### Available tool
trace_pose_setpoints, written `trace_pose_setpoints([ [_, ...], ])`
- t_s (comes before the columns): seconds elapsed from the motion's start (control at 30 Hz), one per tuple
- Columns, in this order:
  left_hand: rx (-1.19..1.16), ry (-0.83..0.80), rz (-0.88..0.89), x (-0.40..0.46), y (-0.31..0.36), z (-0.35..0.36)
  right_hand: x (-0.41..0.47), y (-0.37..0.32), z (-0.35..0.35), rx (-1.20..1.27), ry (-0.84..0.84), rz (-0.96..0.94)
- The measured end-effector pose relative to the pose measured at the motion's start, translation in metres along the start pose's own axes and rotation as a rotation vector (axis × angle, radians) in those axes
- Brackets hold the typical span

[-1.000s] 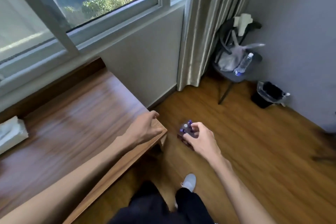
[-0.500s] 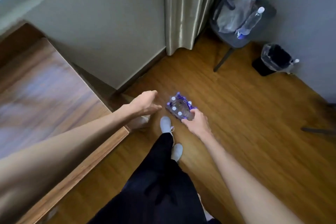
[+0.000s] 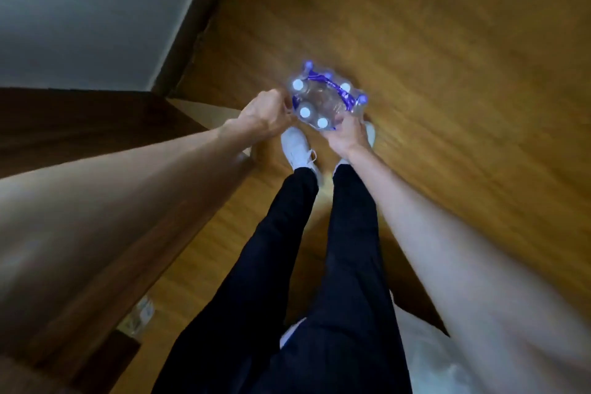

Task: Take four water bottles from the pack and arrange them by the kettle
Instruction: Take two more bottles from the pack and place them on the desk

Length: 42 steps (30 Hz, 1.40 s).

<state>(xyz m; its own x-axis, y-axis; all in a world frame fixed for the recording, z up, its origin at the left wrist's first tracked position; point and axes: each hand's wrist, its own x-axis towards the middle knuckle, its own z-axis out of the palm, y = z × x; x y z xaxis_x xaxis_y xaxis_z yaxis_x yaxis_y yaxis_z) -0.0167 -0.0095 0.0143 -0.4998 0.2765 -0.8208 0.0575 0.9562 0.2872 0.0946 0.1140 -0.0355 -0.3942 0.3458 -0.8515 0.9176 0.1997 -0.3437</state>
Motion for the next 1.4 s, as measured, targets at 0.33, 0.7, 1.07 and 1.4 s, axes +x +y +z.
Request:
trace_pose_setpoints([
  [0.33, 0.18, -0.006, -0.058, 0.202, -0.051, 0.136, 0.189, 0.064, 0.092, -0.181, -0.085, 0.045],
  [0.7, 0.424, 0.151, -0.066, 0.263, -0.054, 0.193, 0.239, 0.079, 0.13, -0.485, 0.127, -0.089],
  [1.07, -0.028, 0.201, -0.14, 0.179, -0.026, 0.148, 0.165, 0.057, 0.062, -0.404, 0.175, -0.167],
  [1.4, -0.317, 0.549, -0.061, -0.06, 0.066, 0.03, -0.073, -0.007, -0.076, -0.434, 0.251, -0.334],
])
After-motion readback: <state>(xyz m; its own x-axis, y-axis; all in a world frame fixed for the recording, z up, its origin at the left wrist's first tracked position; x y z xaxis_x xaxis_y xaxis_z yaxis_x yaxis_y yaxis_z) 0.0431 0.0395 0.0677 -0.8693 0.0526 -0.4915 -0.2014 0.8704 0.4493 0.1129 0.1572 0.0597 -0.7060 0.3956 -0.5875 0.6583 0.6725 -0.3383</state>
